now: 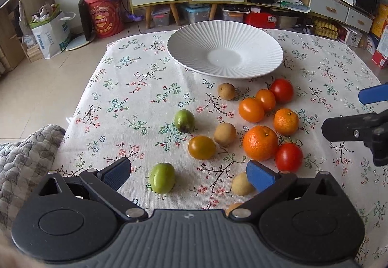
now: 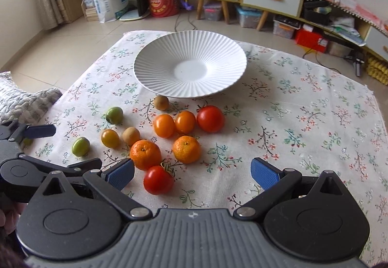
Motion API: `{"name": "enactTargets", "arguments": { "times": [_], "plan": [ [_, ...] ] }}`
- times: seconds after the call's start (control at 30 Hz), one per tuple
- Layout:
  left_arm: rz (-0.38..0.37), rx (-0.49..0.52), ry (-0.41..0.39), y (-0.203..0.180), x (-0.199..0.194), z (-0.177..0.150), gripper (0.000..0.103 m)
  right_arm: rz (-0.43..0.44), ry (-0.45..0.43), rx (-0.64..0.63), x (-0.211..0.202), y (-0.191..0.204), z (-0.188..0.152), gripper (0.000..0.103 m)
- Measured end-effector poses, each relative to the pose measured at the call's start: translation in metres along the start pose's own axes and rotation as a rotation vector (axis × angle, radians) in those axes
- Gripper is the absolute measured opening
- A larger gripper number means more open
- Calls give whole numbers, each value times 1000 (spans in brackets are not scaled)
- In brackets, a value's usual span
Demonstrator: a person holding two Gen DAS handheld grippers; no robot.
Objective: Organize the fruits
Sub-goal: 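Grasp a mandarin orange with the left tool while the right tool grasps another mandarin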
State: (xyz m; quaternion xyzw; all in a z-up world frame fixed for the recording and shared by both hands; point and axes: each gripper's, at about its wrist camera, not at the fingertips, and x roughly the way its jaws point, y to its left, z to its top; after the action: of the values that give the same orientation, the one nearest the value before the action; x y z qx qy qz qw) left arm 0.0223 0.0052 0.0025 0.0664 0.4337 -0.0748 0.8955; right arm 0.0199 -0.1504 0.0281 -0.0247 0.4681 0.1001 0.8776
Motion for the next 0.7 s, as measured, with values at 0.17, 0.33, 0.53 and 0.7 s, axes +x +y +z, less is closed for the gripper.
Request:
{"name": "enactTargets", "arguments": {
  "times": [0.17,0.33,0.53,0.7],
  "plan": [
    [-116,-8,-1,-3,6,0,100,80,12,73,13,-14,1,100],
    [-216,-12,-26,-9,12,2,84,185,114,294,40,-39,0,81],
    [-272,-26,-27,-12,23,4,65,225,138,425,52,-56,6,69],
    [-330,-43,-20,-14,26,10,48,222,136,422,56,-53,10,59]
  ]
}}
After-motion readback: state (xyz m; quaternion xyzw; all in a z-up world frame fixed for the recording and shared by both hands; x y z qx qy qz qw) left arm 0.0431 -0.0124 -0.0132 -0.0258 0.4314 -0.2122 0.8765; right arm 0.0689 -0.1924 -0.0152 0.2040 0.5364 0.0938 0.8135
